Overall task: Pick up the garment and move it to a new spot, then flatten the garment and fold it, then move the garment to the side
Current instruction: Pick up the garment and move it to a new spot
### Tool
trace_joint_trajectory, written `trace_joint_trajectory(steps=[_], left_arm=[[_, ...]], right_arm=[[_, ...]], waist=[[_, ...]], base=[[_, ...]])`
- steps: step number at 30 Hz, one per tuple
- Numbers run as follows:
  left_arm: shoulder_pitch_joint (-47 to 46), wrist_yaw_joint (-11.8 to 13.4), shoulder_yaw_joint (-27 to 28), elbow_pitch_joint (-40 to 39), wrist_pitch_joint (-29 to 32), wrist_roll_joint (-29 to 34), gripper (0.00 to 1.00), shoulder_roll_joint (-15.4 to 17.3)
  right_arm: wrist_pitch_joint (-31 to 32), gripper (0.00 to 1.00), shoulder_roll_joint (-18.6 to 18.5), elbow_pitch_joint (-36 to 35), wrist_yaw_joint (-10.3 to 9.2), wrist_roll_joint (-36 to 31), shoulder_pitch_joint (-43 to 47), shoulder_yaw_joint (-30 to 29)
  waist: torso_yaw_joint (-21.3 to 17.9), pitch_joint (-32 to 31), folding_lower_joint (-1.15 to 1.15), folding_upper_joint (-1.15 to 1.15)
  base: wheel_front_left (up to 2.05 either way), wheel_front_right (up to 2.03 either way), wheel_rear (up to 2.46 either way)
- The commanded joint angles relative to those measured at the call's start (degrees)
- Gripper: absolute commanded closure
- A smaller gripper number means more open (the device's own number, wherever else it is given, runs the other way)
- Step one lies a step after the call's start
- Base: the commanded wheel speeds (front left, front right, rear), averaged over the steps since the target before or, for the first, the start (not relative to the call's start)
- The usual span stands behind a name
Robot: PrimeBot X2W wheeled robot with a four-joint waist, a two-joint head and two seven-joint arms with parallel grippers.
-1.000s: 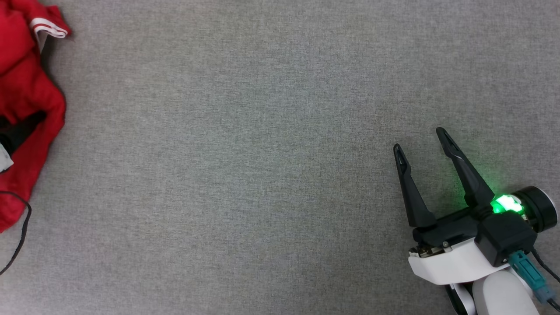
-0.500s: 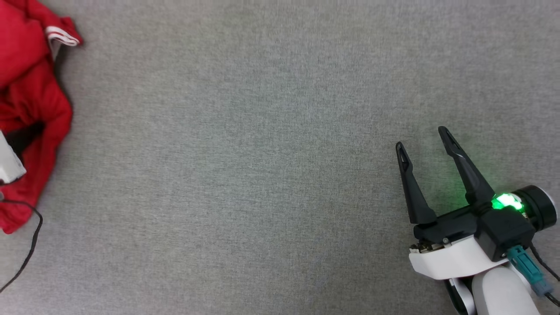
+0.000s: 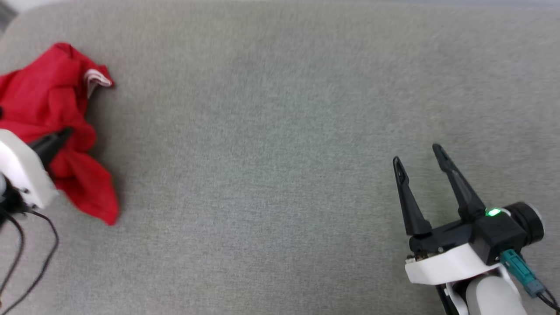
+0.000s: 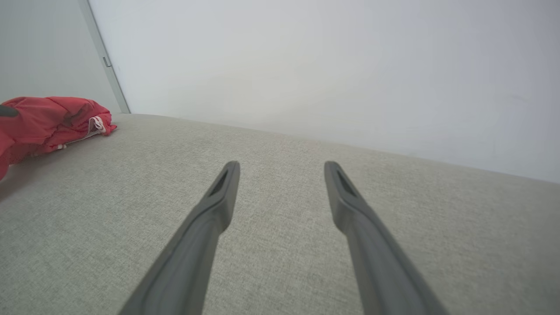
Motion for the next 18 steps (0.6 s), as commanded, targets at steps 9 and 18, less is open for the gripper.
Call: trace_joint_trajectory(steps=[9,18], left_arm=[[2.0,0.1,-5.9,-4.8,-5.7,3.5,1.00,-5.9],[0.9,1.8,-10.2,-9.8,-9.0,8.0,1.00,-15.3]], right_arm=[[-0.1,0.00,0.6,1.5,-0.02,1.4,1.7,-0.3],[-0.1,0.00,0.6,1.7,-0.02,3.4,3.2,-0.5]], waist=[[-4.7,-7.6,0.00,0.00],[-9.0,-10.4,0.00,0.00]], base=[[0.00,0.00,0.00],[0.00,0.00,0.00]])
